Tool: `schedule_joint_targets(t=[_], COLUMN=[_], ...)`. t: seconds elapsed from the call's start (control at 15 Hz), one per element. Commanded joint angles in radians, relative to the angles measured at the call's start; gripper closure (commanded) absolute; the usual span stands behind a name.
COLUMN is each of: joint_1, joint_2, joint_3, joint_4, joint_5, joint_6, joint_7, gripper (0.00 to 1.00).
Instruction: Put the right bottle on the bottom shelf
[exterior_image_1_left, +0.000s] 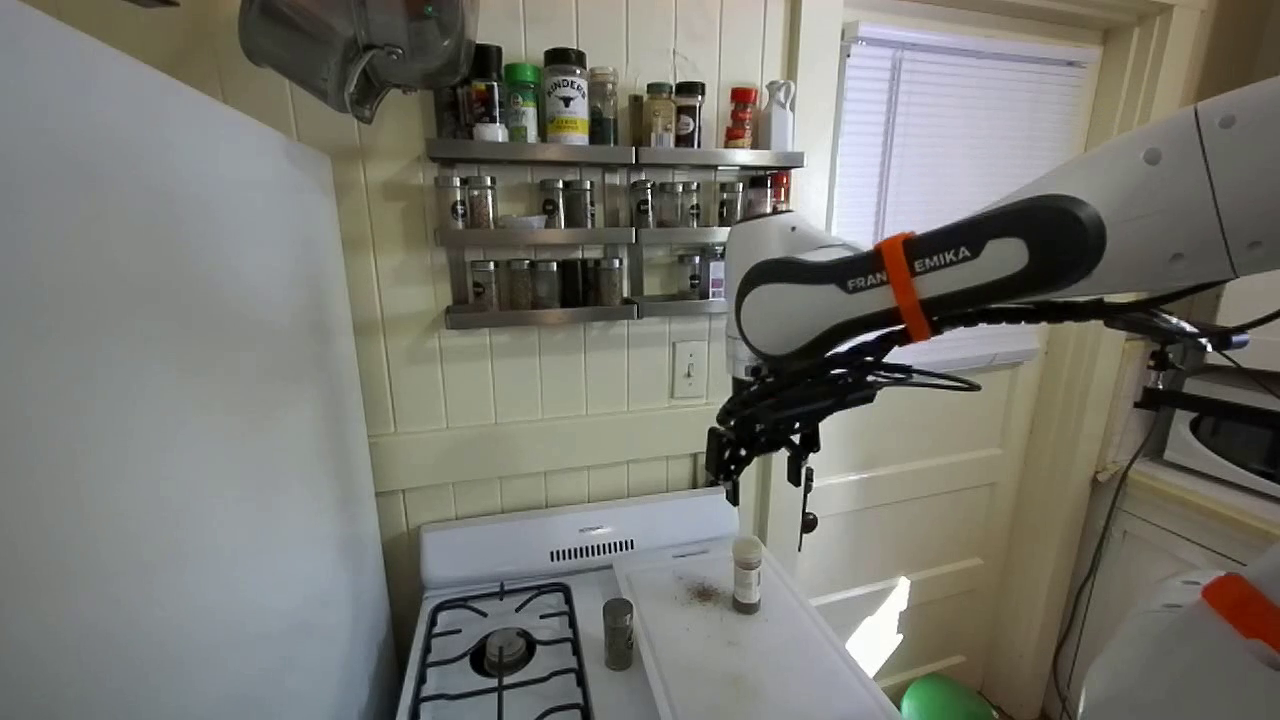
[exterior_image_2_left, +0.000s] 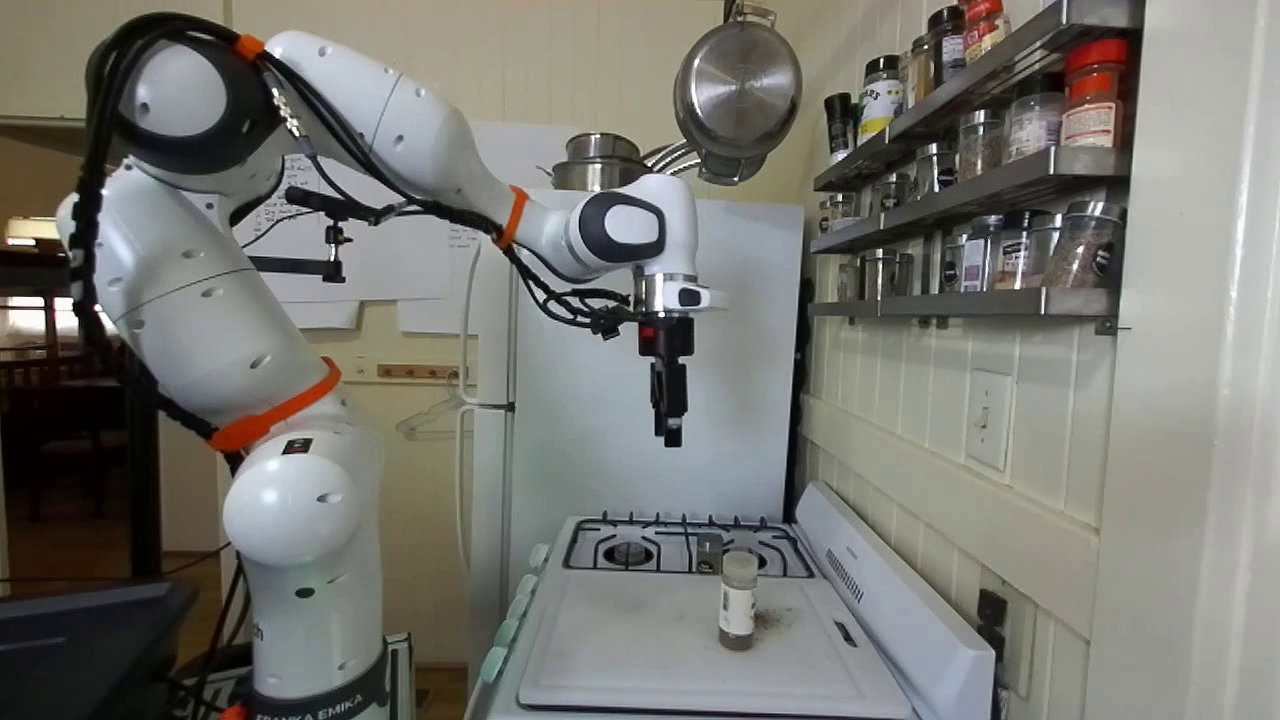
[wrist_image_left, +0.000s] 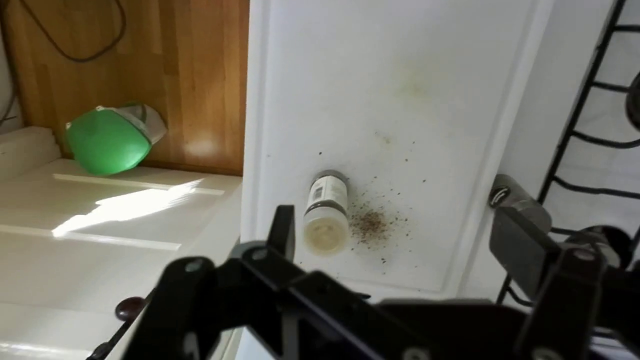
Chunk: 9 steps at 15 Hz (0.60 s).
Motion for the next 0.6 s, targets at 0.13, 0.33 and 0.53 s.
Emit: schedule_joint_targets(t=[0.13, 0.33, 0.53], joint_1=[-0.059, -0.041, -0.053], joint_2=[-0.029, -0.001, -0.001], joint_3=[0.117, 0.097, 0.102], joint_4=[-0.137, -0.119, -0.142], joint_5=[-0.193, -0.2, -0.225], joint_6=[0.224, 0.239, 0.287], joint_7=[0.272, 0.281, 0.32], gripper=[0.0, 0.0, 0.0])
